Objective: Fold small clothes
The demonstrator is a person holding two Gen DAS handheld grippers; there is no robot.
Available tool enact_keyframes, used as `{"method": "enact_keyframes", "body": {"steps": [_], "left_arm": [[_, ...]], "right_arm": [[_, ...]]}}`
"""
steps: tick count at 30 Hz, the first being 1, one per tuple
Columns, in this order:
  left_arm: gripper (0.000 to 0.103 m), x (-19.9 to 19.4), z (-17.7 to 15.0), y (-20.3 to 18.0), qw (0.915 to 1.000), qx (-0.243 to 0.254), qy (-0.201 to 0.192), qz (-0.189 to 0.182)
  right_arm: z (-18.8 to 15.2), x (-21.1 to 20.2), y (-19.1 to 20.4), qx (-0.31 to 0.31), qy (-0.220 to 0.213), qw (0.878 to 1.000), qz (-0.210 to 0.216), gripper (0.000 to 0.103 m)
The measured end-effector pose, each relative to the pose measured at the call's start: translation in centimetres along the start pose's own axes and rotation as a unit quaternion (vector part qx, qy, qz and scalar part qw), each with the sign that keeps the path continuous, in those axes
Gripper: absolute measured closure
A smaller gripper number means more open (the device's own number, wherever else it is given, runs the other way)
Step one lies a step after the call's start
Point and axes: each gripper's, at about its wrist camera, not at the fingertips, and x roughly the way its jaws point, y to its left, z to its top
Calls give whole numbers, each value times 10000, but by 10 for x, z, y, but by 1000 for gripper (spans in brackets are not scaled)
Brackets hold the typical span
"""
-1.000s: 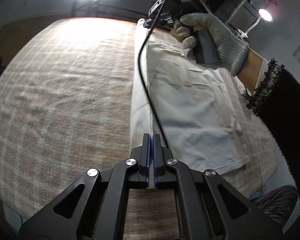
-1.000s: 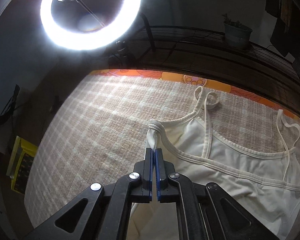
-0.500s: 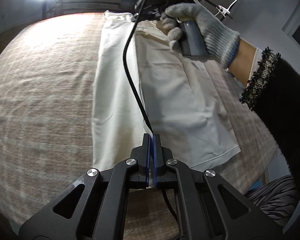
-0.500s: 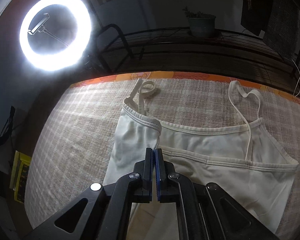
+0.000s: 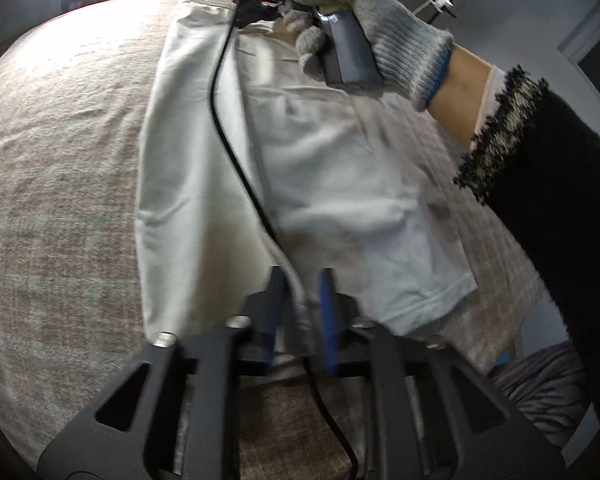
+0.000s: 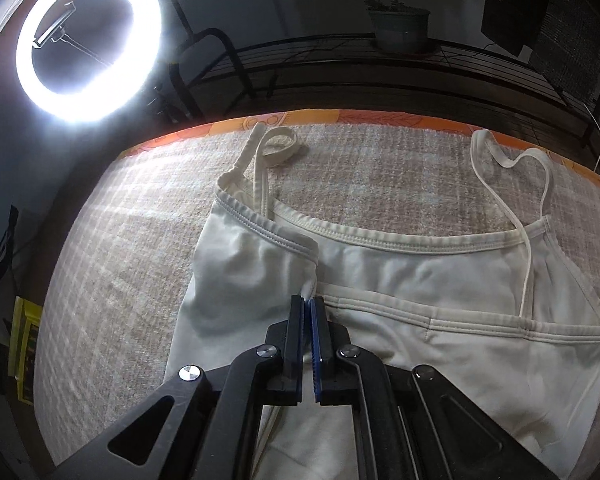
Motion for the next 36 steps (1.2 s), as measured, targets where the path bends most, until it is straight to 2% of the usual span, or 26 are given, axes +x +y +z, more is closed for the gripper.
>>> {"method": "enact_keyframes", "body": {"steps": [1,2,3,4,10,15,20,26,30,32,36], "left_arm": [[67,0,-2,-5,10000,65,-7,-11],[65,-3,-4,-8,9999,138,-20,-21],[65,-8,-6,-10,9998,217,-44,-24],[65,-11,-8,-12,9996,261,-58,-45],[65,-44,-22,1,9992,216,-165,-284],[65,-68,-28,9,9980,257,-411,-403],[65,-81,-31,2,9959,545,-707,-123],[65,-68,-30,-20,9914,874,-914,339],[65,-56,-28,-45,9839,1325,-1067,548],[65,-46,-26,-60,9809,1516,-1076,573],[65,-24,-20,-86,9808,1637,-965,432]], "right_arm": [[0,-4,-1,-14,8,10000,-10,100],[1,-9,-2,-26,-16,10000,-52,89],[0,-16,-4,-29,-50,9999,-105,70],[-1,-30,-4,-25,-156,9998,-114,67],[-14,-109,-29,207,-693,9973,96,67],[-44,-173,-50,251,-1069,9939,84,67],[-85,-228,-74,479,-1326,9899,117,67],[-140,-269,-96,501,-1541,9868,-61,65],[-162,-286,-114,430,-1617,9858,-101,64],[-171,-290,-129,476,-1638,9853,5,64],[-185,-297,-159,587,-1667,9842,-96,63]]}}
